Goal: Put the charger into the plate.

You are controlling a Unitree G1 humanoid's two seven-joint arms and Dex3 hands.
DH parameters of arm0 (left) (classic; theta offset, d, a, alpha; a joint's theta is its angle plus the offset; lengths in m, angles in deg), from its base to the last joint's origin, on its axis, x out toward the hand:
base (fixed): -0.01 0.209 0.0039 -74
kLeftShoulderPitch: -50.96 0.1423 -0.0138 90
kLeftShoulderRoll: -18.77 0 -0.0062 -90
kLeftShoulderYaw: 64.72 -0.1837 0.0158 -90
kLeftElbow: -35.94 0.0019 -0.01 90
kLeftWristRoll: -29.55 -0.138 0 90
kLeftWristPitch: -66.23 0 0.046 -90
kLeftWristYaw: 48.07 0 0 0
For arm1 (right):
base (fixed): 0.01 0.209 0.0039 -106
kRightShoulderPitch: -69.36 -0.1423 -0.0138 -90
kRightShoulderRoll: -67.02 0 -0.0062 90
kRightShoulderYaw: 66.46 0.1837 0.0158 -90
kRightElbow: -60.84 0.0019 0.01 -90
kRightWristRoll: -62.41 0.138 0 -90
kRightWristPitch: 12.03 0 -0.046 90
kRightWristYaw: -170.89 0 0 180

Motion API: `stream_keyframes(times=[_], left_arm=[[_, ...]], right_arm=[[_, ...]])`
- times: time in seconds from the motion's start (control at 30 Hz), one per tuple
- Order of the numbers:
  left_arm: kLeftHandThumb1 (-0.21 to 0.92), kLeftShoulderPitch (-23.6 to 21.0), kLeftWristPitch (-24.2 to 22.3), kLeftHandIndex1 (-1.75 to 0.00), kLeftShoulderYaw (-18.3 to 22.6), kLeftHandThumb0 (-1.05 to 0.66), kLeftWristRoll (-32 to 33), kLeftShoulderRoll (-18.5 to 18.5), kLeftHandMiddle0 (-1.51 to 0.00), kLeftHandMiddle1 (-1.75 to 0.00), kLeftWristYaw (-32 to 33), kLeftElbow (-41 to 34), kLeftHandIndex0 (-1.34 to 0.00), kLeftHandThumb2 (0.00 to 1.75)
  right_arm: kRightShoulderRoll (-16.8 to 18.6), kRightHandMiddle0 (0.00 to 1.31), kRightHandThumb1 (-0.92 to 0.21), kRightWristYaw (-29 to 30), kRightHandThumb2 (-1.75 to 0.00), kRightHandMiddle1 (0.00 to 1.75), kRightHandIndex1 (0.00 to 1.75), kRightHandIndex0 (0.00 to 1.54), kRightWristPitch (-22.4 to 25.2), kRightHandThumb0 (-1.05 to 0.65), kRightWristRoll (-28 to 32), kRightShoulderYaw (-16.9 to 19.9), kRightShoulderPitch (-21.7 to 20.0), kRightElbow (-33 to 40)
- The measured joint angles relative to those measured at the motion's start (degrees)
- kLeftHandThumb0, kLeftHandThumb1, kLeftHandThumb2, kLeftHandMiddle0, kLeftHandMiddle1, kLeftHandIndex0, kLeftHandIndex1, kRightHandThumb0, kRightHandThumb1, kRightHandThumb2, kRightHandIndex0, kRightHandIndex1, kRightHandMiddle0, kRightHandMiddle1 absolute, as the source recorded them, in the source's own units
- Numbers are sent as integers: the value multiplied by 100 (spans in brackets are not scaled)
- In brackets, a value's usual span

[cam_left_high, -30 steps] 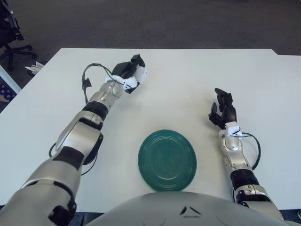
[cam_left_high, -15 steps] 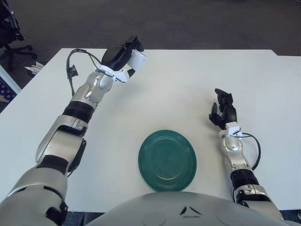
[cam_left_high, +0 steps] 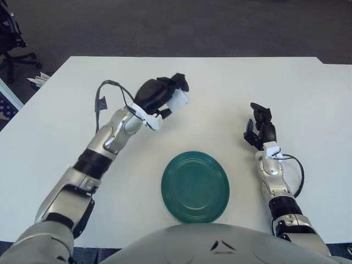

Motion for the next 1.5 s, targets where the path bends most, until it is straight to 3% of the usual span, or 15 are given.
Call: stream_keyframes(times=[0.2,0.37,0.7,1.03,1.1,1.23,1.5], left_arm=[[8,218,196,-175,-316,0,438,-223,-80,-171,-922,-554,-56,158],[8,380,586,-175,-568,0,530,-246,-79,-172,-1221,-815,-55,158],[-1,501,1474,-175,-846,0,41,-197,-85,-175,-1165,-834,-63,169],[-6,500,1926,-174,-846,-1,-428,-210,-88,-175,-1096,-658,-68,174],[-8,497,1994,-164,-852,-1,-483,-210,-90,-175,-1110,-658,-74,173],[8,444,2108,-171,-894,-1,-516,-213,-70,-175,-1220,-629,-66,158],[14,166,2310,-173,-1057,-1,-617,-208,-63,-175,-1549,-429,-63,151]], right_arm=[[-5,0,-92,3,-90,80,1,36,0,-71,-4,-7,-1,-18],[-5,0,-92,24,-90,80,1,36,0,-71,-7,-25,-9,-19],[11,0,-92,103,-91,78,0,35,0,-72,-17,-57,-13,-28],[4,0,-92,199,-90,80,1,37,0,-72,-36,-140,-14,-28],[-2,0,-92,204,-90,80,1,38,0,-72,-36,-155,-14,-28],[-7,0,-92,206,-90,81,1,38,0,-73,-36,-165,-13,-28],[-11,0,-92,203,-91,80,1,37,-1,-73,-35,-177,-13,-28]])
